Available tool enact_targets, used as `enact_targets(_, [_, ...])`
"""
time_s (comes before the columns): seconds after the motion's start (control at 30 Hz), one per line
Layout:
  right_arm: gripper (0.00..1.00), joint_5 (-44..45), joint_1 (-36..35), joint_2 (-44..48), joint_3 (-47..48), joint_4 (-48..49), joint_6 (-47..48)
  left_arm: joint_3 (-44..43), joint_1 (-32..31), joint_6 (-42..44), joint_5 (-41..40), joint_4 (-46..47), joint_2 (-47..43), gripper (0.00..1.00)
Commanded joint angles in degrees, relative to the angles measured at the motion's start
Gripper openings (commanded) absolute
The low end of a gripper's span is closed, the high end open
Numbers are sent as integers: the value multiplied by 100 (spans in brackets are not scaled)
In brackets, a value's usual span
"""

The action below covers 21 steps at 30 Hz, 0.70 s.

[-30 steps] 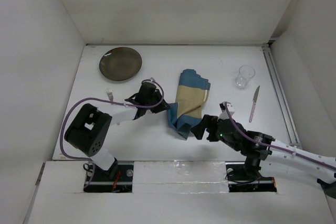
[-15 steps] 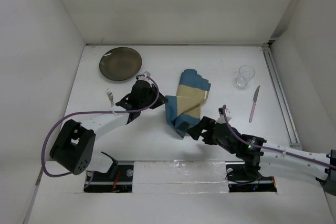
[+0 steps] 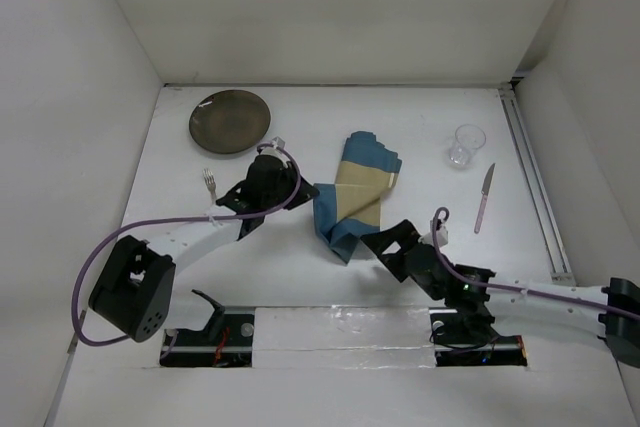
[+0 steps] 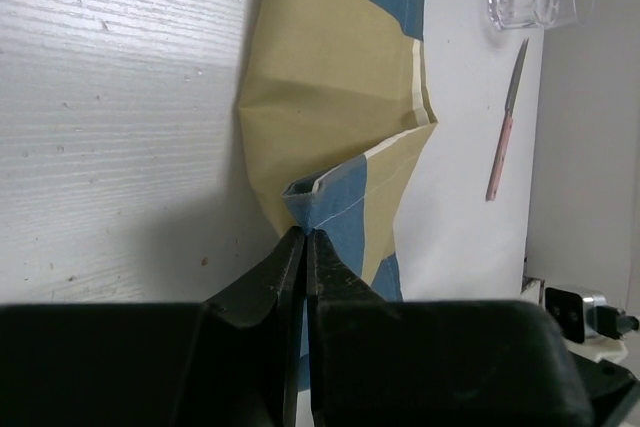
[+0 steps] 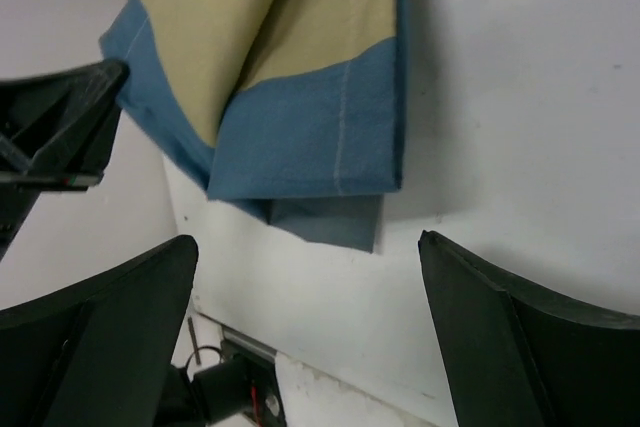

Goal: Set the dinner table for one person

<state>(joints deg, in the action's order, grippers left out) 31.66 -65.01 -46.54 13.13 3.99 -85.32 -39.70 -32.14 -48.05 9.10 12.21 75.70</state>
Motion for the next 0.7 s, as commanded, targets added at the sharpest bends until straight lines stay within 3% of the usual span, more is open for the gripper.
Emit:
enact_targets(0.0, [98, 656, -64, -109, -223, 874, -723, 103, 6, 86, 162, 211, -231, 0])
enact_targets(0.4, [92, 1106, 102, -1102, -214, 1675, -1268, 270, 6, 33, 329, 458, -284, 0])
enact_targets(0.67, [77, 166, 709, -2226, -337, 3063, -1347, 270, 6, 33, 329, 458, -284, 0])
